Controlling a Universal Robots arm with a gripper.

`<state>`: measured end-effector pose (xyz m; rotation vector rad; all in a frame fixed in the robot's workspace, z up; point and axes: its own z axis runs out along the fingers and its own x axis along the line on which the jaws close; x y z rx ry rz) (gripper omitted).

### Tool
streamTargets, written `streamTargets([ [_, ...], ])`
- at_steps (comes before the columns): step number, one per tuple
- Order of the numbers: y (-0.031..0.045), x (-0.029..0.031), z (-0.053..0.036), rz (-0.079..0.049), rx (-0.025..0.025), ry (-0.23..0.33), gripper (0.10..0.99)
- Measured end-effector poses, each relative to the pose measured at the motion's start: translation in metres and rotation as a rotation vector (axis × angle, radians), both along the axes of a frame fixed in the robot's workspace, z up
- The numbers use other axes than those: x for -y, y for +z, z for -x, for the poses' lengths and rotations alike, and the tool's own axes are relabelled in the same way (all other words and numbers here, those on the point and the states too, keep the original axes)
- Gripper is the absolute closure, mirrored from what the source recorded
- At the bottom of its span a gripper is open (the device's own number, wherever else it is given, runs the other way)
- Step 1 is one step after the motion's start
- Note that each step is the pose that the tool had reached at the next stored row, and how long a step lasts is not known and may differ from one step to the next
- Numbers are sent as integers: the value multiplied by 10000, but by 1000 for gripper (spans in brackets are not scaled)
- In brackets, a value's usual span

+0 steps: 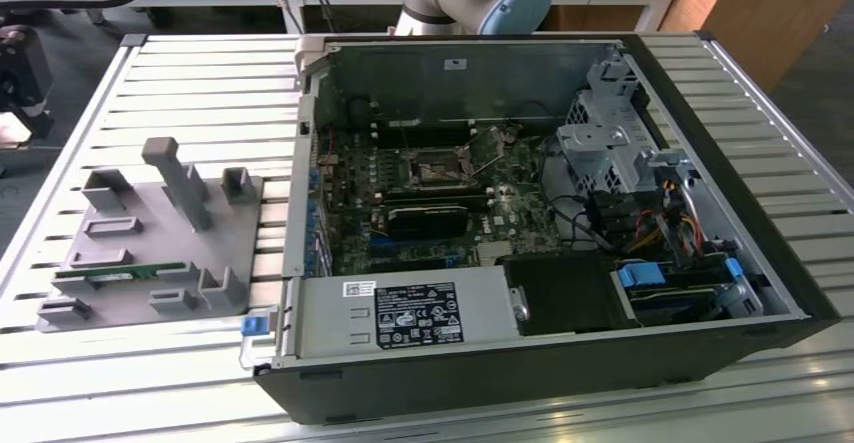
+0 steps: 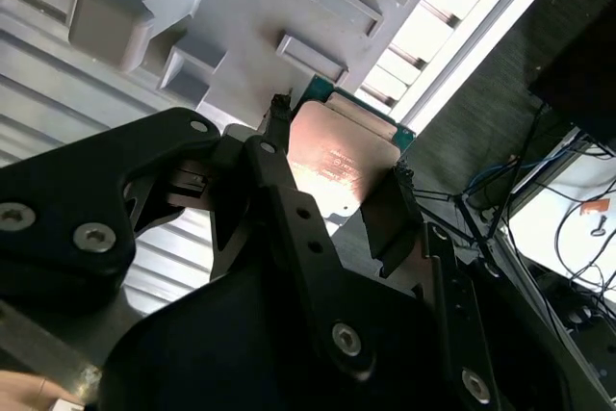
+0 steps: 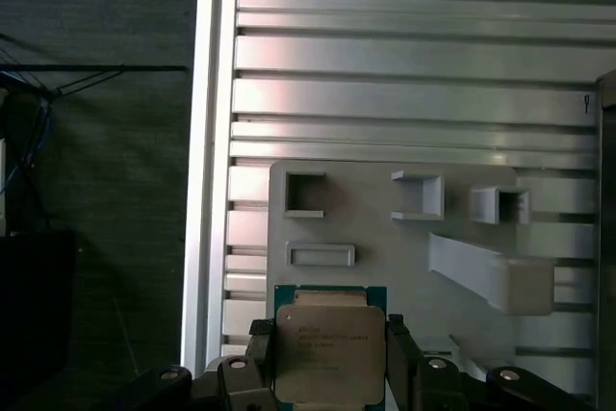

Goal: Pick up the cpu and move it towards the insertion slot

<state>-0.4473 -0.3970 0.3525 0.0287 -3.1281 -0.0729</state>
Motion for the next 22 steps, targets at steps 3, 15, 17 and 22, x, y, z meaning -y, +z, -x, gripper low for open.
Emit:
streamTargets([
  [3, 36, -7, 1, 0, 0, -2, 541],
  [15, 188, -41, 0, 0, 0, 0, 541],
  [17, 204, -43, 0, 0, 0, 0, 541],
  [22, 224, -46, -5, 0, 0, 0, 541],
])
